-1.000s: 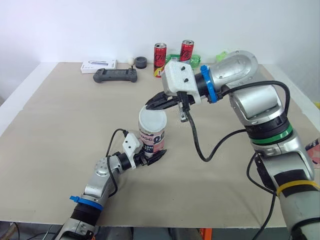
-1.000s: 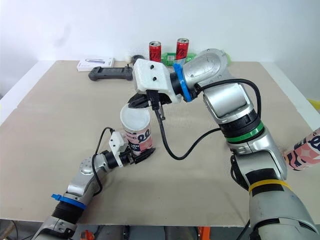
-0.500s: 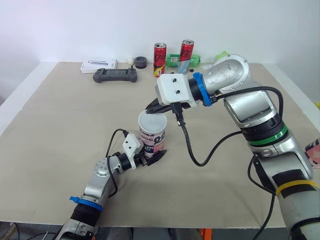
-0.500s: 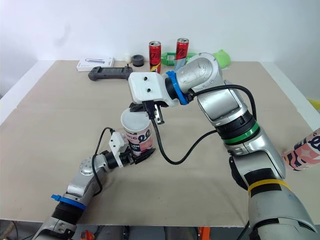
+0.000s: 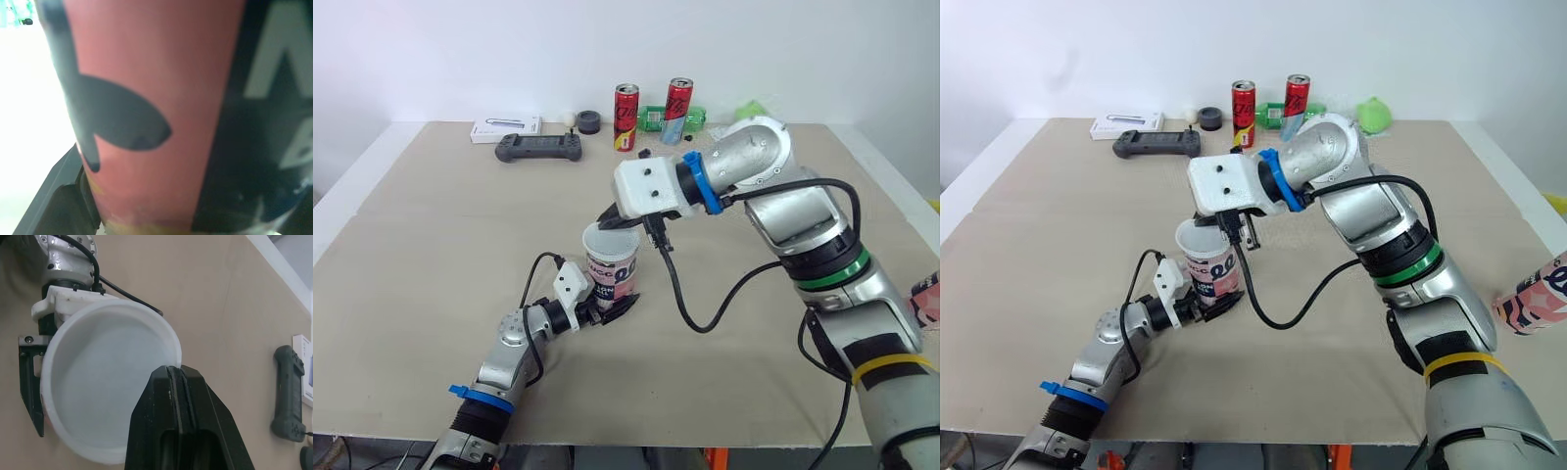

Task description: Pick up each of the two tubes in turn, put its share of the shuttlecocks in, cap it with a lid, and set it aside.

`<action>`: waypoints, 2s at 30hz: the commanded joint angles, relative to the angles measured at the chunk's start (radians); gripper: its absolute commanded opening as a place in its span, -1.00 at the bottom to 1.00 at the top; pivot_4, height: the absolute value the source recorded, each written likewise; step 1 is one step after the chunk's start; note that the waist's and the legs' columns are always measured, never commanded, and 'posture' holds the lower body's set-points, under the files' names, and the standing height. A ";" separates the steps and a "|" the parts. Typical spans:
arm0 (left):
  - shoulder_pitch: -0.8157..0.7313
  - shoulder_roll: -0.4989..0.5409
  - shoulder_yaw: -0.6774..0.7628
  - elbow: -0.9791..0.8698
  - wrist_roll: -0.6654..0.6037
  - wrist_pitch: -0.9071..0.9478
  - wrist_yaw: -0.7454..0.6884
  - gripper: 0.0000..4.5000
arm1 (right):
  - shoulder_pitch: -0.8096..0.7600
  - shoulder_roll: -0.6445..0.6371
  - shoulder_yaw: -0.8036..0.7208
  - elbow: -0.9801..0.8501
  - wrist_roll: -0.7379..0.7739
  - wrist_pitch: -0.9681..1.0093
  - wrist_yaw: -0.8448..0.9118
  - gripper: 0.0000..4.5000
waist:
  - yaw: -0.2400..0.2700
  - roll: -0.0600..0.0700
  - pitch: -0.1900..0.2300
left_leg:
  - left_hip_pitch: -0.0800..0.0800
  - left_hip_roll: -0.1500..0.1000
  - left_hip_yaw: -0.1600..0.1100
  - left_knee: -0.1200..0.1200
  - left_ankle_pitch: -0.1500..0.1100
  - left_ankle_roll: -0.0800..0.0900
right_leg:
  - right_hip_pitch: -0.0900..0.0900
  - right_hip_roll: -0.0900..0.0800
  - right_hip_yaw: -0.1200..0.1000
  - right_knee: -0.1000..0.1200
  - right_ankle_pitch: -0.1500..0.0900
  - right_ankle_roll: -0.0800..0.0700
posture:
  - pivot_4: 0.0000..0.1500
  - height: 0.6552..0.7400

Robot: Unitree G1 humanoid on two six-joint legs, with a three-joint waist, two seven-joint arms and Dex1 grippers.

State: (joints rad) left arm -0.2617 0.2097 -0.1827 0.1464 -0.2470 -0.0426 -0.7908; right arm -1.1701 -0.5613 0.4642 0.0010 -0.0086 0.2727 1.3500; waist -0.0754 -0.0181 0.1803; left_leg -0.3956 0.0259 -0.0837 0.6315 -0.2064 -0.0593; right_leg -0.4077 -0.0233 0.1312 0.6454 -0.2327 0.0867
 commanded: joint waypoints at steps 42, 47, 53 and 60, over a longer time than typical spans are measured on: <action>0.025 0.012 -0.007 0.040 0.034 0.027 0.013 0.59 | -0.001 -0.044 0.005 -0.143 -0.049 -0.024 0.048 -0.98 | 0.002 0.000 0.000 | 0.000 0.000 0.000 -0.006 0.000 0.000 | -0.001 0.000 0.000 -0.001 -0.002 -0.002 | 1.00 1.00; 0.026 0.012 -0.006 0.038 0.035 0.027 0.014 0.59 | 0.003 -0.038 0.007 -0.134 -0.050 -0.028 0.046 -0.98 | 0.002 0.000 0.000 | 0.000 0.000 0.000 -0.006 0.000 0.000 | -0.001 -0.001 0.000 -0.001 -0.003 -0.002 | 1.00 1.00; 0.026 0.013 -0.005 0.037 0.035 0.027 0.014 0.59 | -0.002 -0.026 0.005 -0.117 -0.053 -0.040 0.035 -0.98 | 0.002 0.000 0.000 | 0.000 0.000 0.000 -0.007 0.000 0.000 | -0.001 -0.001 0.000 -0.001 -0.003 -0.002 | 1.00 1.00; 0.023 0.012 -0.006 0.036 0.034 0.029 0.012 0.59 | -0.013 -0.009 -0.018 -0.098 -0.052 -0.048 0.017 0.10 | 0.001 0.000 0.000 | 0.001 0.000 0.000 -0.007 0.000 0.000 | -0.001 0.000 0.000 -0.001 -0.003 -0.002 | 1.00 1.00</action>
State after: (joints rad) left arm -0.2565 0.2110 -0.1864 0.1388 -0.2364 -0.0435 -0.7932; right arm -1.1669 -0.5742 0.4633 -0.0923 -0.0691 0.2328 1.3664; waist -0.0743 -0.0185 0.1805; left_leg -0.3943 0.0255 -0.0840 0.6243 -0.2066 -0.0596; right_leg -0.4085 -0.0238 0.1309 0.6446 -0.2358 0.0842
